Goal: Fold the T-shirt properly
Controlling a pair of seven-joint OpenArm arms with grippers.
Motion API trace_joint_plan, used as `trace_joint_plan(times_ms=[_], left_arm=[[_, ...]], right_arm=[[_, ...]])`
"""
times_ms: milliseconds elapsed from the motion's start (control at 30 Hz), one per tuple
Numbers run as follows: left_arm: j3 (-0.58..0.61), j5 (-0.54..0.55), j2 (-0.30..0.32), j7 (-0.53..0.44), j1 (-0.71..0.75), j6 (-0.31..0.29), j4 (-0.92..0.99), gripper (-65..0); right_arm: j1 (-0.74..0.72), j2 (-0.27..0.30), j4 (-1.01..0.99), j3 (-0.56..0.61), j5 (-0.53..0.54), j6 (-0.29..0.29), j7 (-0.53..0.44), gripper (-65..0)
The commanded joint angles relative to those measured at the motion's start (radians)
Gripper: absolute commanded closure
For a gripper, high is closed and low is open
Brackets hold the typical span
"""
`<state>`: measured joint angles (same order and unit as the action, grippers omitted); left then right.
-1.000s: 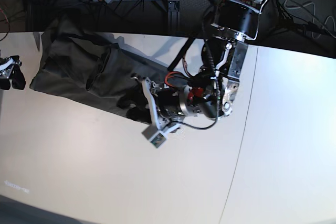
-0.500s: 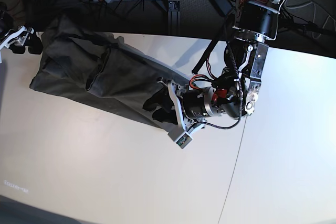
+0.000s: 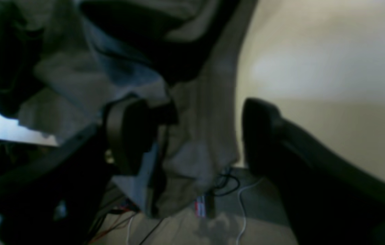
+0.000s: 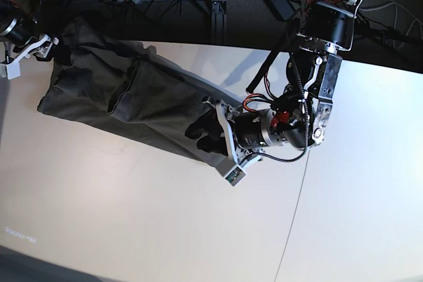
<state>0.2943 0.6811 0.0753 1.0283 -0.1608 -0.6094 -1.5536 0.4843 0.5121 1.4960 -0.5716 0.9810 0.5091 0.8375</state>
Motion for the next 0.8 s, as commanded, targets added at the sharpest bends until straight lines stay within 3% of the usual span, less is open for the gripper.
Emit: trace_joint_plan(times_ms=[0,467,767], left_arm=[[-0.001,0.018,-0.003,-0.027,-0.019,0.003,-0.018,-28.6],[-0.001,0.017,-0.003,-0.029,-0.02,0.003,-0.018,-28.6],[-0.001,0.017,-0.003,-0.029,-0.019,0.003,-0.018,-28.6]], right_arm=[[0.0,0.016,0.01,0.003,0.01,0.064,0.0,-44.1],[-0.097,0.015,-0.03,0.027,-0.011,0.063,-0.004,-44.1],[-0.144,-0.073,-0.034,0.044,-0.013,0.064,-0.006,-44.1]])
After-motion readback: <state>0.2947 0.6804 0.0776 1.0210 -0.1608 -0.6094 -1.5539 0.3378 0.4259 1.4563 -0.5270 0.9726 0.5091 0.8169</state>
